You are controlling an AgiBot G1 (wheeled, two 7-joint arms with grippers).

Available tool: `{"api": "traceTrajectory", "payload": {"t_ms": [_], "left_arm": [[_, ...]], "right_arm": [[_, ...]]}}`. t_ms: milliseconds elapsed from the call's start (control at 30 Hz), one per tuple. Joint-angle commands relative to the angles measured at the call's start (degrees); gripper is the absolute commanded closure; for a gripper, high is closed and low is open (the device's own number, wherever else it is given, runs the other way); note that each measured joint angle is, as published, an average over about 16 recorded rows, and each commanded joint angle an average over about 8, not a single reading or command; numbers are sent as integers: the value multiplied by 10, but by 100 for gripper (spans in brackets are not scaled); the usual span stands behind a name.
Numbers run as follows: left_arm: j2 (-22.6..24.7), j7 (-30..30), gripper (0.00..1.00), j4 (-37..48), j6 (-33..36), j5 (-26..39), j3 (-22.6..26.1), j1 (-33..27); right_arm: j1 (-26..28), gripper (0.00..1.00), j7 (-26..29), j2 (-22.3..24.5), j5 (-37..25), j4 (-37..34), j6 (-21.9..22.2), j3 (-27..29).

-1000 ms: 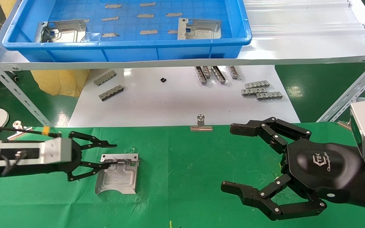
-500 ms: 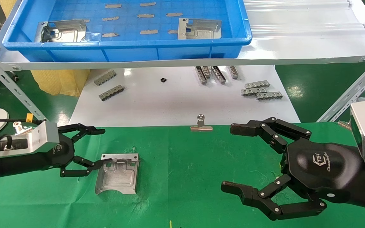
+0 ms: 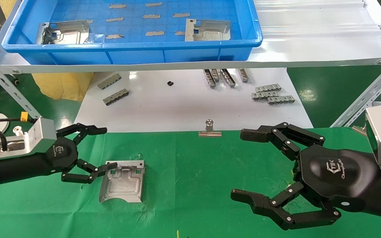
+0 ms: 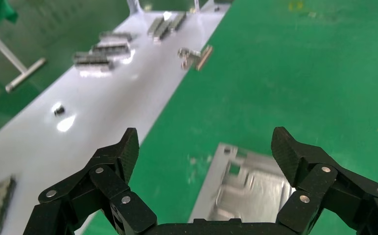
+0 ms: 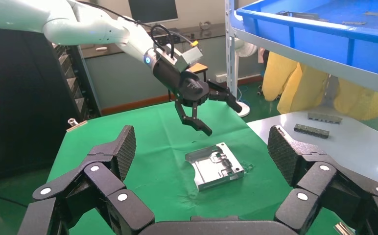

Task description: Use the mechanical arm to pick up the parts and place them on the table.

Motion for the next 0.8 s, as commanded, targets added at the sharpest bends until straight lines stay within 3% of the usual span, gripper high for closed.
{"api": "traceTrajectory", "payload": {"t_ms": [33, 800], "left_arm": [[-6, -18, 0, -25, -2, -7, -8, 11], [-70, -224, 0, -314, -25, -93, -97, 134]], "right_arm": [[0, 0, 0, 0, 0, 0, 0, 0], [0, 0, 0, 0, 0, 0, 0, 0]]}}
